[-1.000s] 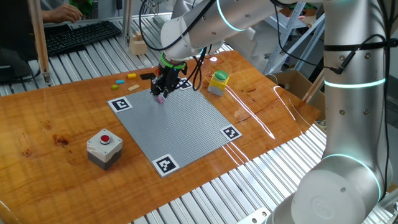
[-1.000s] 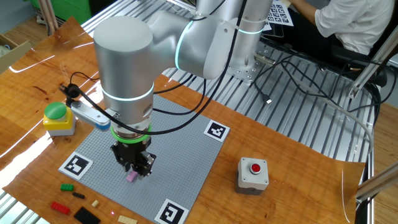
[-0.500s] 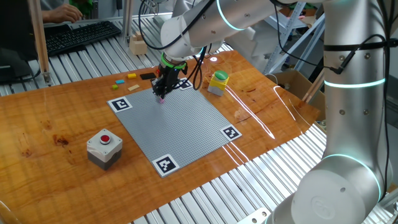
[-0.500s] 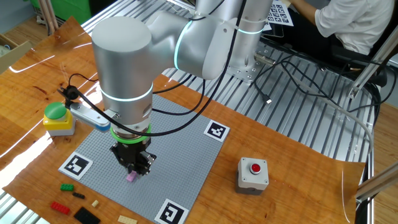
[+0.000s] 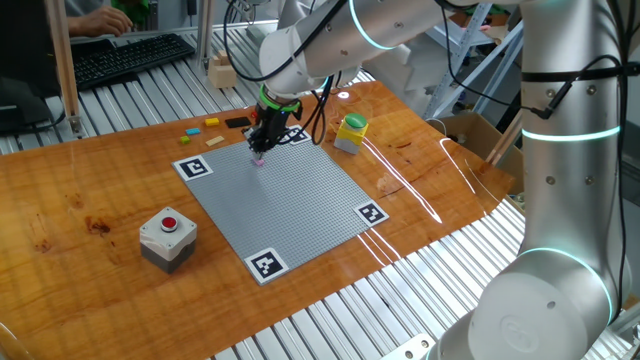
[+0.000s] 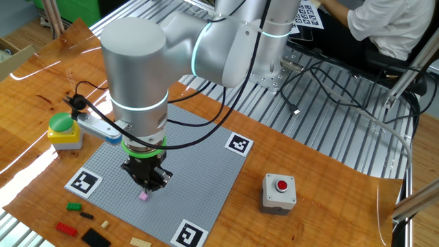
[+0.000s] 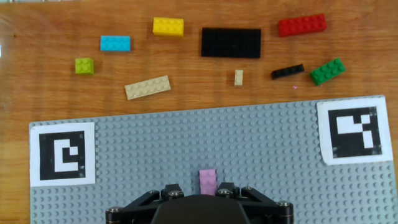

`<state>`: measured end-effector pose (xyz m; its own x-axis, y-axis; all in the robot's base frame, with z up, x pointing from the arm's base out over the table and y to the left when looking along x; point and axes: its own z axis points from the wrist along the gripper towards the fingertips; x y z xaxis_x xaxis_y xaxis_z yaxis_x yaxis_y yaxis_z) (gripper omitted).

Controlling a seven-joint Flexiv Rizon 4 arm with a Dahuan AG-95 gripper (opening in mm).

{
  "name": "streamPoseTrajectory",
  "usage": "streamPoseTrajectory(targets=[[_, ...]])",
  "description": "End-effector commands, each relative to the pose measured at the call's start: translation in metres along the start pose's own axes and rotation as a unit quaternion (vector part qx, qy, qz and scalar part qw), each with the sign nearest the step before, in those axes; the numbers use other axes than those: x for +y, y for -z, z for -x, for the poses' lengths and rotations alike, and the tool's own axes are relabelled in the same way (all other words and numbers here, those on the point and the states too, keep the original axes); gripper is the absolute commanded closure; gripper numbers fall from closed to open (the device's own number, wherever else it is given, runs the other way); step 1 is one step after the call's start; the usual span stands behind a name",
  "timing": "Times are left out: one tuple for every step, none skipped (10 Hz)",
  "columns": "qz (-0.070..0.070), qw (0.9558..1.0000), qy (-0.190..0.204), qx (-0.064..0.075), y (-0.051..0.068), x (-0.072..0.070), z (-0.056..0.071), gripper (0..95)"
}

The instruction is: Build with small Lego blocks

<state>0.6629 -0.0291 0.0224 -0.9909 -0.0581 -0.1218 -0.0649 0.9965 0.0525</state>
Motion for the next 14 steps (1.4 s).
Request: streamPoseTrajectory(targets=[[0.002, 1.0, 0.0, 0.001, 0.0, -0.001, 0.001, 95.0], [0.002, 1.0, 0.0, 0.001, 0.0, -0.002, 0.001, 95.0], [0.002, 1.0, 0.0, 0.001, 0.0, -0.002, 0.001, 95.0], [0.003, 1.0, 0.0, 0.001, 0.0, -0.002, 0.002, 95.0], [0.002, 1.0, 0.0, 0.001, 0.0, -0.002, 0.002, 95.0], [0.002, 1.0, -0.001, 0.001, -0.001, -0.002, 0.002, 95.0], [0.003, 1.0, -0.001, 0.002, -0.002, -0.002, 0.002, 95.0], [0.003, 1.0, -0.002, 0.002, -0.004, -0.002, 0.001, 95.0], [0.006, 1.0, -0.002, 0.0, -0.012, -0.003, 0.0, 95.0], [0.008, 1.0, -0.002, -0.005, -0.02, -0.005, -0.001, 95.0], [0.008, 0.9999, -0.004, -0.005, -0.02, -0.005, -0.001, 95.0], [0.007, 0.9999, -0.01, 0.003, -0.009, -0.003, 0.001, 95.0], [0.007, 0.9999, -0.014, 0.006, -0.003, -0.003, 0.003, 95.0], [0.004, 0.9998, -0.016, 0.011, 0.0, -0.002, 0.003, 95.0]])
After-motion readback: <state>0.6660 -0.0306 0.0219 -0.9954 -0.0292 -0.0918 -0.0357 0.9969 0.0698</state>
